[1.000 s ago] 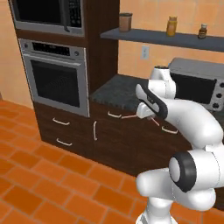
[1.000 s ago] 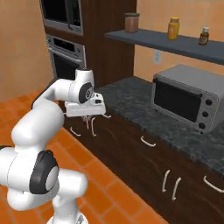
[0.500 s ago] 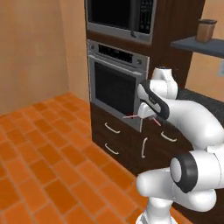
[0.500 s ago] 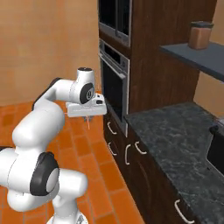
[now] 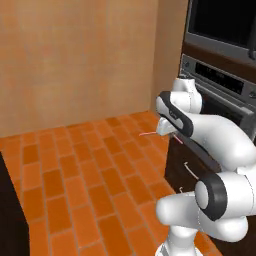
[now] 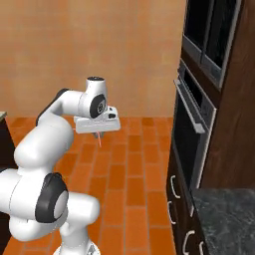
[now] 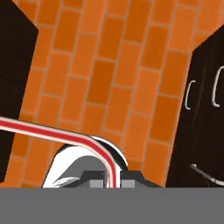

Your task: Take a straw from the drawer in front and place it inside the glass cup on the dining counter.

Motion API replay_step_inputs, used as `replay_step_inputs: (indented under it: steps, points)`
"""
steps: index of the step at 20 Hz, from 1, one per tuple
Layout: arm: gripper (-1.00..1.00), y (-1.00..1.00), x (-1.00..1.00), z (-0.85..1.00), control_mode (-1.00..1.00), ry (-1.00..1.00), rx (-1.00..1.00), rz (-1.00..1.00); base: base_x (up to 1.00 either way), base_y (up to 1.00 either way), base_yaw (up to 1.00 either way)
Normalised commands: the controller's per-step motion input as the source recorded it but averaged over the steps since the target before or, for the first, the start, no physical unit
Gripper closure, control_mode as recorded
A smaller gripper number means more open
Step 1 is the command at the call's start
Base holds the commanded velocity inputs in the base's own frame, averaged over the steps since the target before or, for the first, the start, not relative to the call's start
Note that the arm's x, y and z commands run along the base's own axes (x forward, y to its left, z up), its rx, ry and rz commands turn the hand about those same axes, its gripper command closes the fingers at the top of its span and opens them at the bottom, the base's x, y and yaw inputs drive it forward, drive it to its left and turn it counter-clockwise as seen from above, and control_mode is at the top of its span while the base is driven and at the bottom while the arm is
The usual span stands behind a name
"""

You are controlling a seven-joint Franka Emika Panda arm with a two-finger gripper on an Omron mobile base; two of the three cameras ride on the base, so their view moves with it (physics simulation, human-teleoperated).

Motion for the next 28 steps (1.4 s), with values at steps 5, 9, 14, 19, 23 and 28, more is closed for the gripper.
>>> replay_step_inputs:
  steps: [5,9,14,19,23,28]
  points:
    - [1.00,0.00,0.00,0.00,1.00,0.00,0.00,0.00,1.00,0.25,0.45]
    - [1.00,0.00,0.00,0.00,1.00,0.00,0.00,0.00,1.00,0.28,0.36]
    - [1.00,0.00,0.00,0.00,1.00,0.00,0.00,0.00,1.00,0.27,0.31]
    - [1.00,0.00,0.00,0.00,1.00,0.00,0.00,0.00,1.00,0.18,0.41]
    - [1.00,0.00,0.00,0.00,1.00,0.00,0.00,0.00,1.00,0.13,0.43]
    - [1.00,0.00,0.00,0.00,1.00,0.00,0.00,0.00,1.00,0.04,0.44]
